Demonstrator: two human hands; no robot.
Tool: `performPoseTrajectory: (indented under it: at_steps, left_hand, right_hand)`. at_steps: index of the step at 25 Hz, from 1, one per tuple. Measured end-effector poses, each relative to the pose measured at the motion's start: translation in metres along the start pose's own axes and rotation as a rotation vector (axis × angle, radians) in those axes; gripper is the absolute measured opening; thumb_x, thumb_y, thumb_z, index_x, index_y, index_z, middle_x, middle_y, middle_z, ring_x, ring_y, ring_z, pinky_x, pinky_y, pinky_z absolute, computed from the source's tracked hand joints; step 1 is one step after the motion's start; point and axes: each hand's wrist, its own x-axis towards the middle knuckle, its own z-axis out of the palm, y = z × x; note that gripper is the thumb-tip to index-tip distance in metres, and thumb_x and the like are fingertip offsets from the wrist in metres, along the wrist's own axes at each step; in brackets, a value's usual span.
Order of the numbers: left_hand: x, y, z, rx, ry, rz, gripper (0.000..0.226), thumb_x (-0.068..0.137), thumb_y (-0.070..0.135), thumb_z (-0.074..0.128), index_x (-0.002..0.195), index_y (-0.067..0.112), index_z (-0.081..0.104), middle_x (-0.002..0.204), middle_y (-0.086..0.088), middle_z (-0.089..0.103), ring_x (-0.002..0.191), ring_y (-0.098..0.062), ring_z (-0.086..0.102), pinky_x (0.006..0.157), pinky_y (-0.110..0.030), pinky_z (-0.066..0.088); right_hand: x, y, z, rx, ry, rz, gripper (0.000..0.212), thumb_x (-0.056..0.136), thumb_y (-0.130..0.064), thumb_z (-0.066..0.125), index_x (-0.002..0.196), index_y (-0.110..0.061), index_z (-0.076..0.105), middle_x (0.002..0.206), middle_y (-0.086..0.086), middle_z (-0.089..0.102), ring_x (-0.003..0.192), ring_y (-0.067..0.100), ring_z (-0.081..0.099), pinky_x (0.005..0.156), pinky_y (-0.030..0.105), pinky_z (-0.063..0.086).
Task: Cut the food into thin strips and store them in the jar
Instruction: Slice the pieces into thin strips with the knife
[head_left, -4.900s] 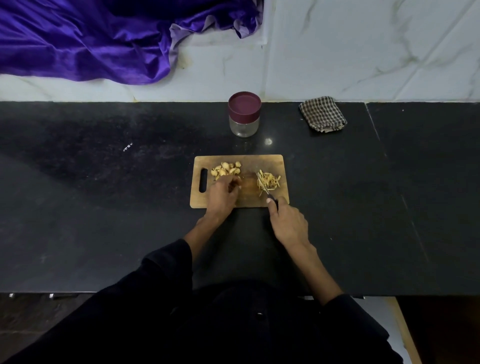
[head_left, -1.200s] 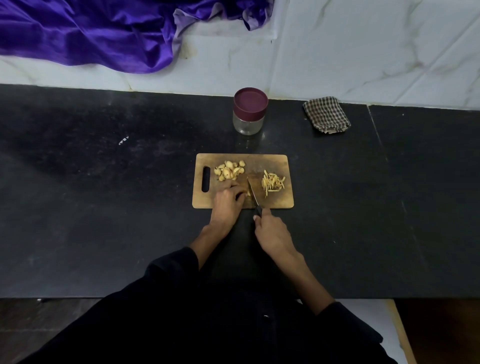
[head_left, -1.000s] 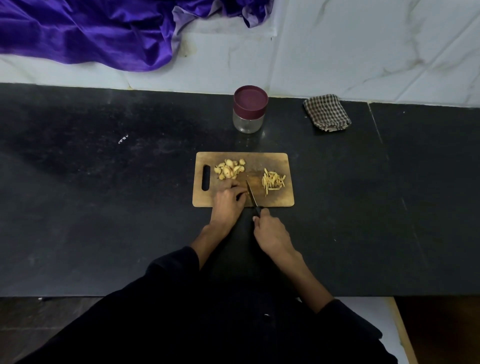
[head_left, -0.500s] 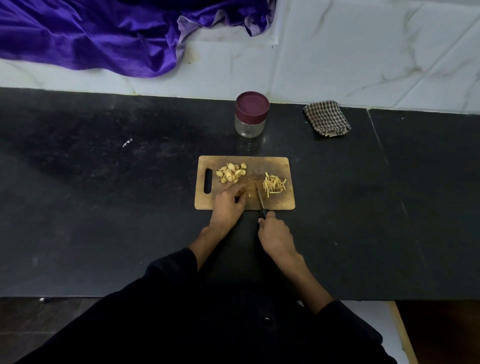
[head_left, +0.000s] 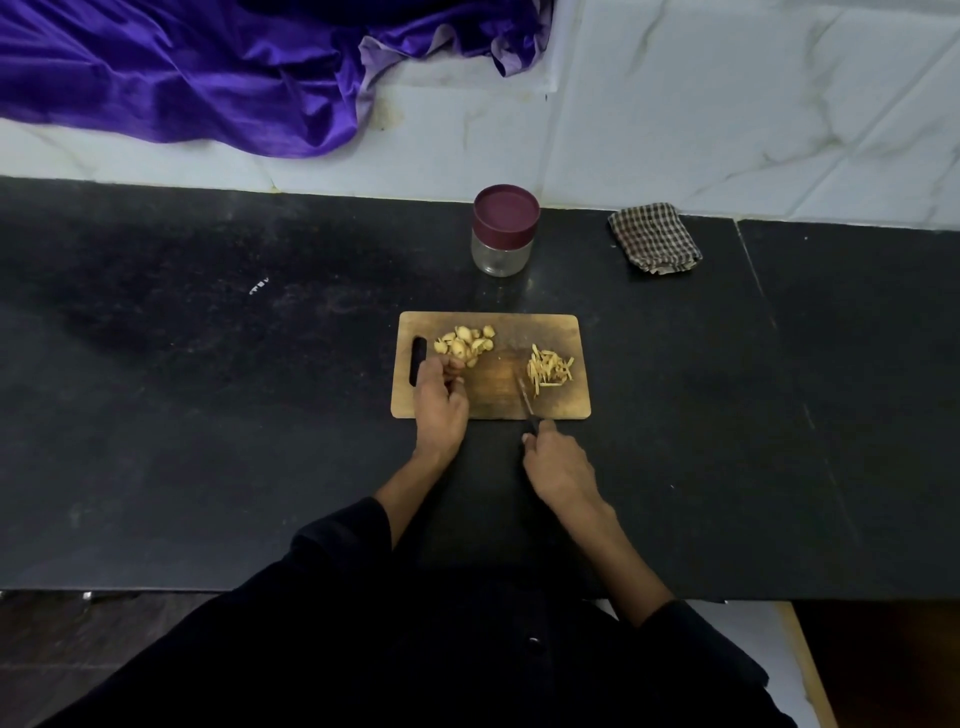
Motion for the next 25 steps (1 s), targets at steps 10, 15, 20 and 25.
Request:
performPoseTrajectory:
  at_steps: [10,15,20,25]
  left_hand:
    - [0.023,0.018,-0.001,0.173,-0.086,0.111,0.023,0.090,0.011,0.060,0.114,0.009,0.063,0.116,-0.005,0.056,0.096,-0.007,0.054,0.087,-0.016,0.044]
    - [0.051,0.026,0.005,0.587,-0.153,0.155,0.033,0.090,0.027,0.062,0.121,0.015,0.061,0.123,-0.009,0.049,0.105,-0.022,0.054,0.082,-0.037,0.053]
    - [0.053,0.024,0.004,0.690,-0.217,0.200,0.036,0.091,0.027,0.060,0.126,0.020,0.058,0.125,-0.008,0.044,0.111,-0.023,0.051,0.080,-0.039,0.054]
    - [0.055,0.022,0.005,0.623,-0.212,0.248,0.028,0.088,0.023,0.064,0.115,0.017,0.063,0.120,-0.005,0.046,0.104,-0.020,0.054,0.076,-0.037,0.055]
  right_hand:
    - [0.005,0.013,-0.010,0.063,0.066,-0.008,0.029,0.105,-0.034,0.039,0.121,-0.013,0.050,0.108,0.011,0.063,0.100,0.030,0.063,0.082,0.051,0.056]
    - [0.008,0.014,-0.015,0.112,0.044,0.007,0.029,0.105,-0.034,0.041,0.124,-0.014,0.048,0.096,0.001,0.055,0.095,0.025,0.063,0.081,0.049,0.057]
    - [0.008,0.015,-0.017,0.133,0.037,0.010,0.028,0.104,-0.034,0.042,0.122,-0.013,0.049,0.097,0.002,0.056,0.098,0.027,0.064,0.082,0.050,0.057]
    - [0.009,0.015,-0.015,0.134,0.013,0.008,0.025,0.104,-0.034,0.043,0.121,-0.016,0.048,0.103,0.006,0.061,0.096,0.025,0.064,0.083,0.049,0.057]
